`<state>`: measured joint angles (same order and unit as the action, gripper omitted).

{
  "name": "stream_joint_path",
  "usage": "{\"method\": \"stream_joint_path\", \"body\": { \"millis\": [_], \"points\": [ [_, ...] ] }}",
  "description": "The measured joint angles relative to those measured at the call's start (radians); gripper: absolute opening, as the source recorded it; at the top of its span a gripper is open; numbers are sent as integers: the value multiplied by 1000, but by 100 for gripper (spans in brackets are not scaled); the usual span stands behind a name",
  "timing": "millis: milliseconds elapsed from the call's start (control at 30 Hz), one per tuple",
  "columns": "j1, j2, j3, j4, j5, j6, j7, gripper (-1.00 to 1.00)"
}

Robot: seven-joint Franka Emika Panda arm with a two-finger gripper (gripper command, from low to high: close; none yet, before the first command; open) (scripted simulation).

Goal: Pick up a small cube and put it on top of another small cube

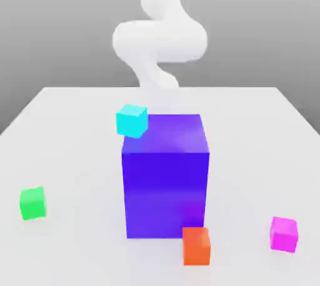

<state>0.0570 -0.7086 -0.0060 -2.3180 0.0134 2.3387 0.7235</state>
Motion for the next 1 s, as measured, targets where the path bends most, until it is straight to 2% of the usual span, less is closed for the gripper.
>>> {"method": "stream_joint_path", "body": {
  "millis": [267,533,700,833,1000],
  "points": [
    [166,297,4,-58,47,125,-251,0],
    [286,587,55,-115,66,247,-476,0],
    [371,767,89,-151,26,326,-580,0],
    [408,912,106,-180,-52,387,-630,0],
    [445,1093,75,-156,-108,519,-614,0]
  ]
}}
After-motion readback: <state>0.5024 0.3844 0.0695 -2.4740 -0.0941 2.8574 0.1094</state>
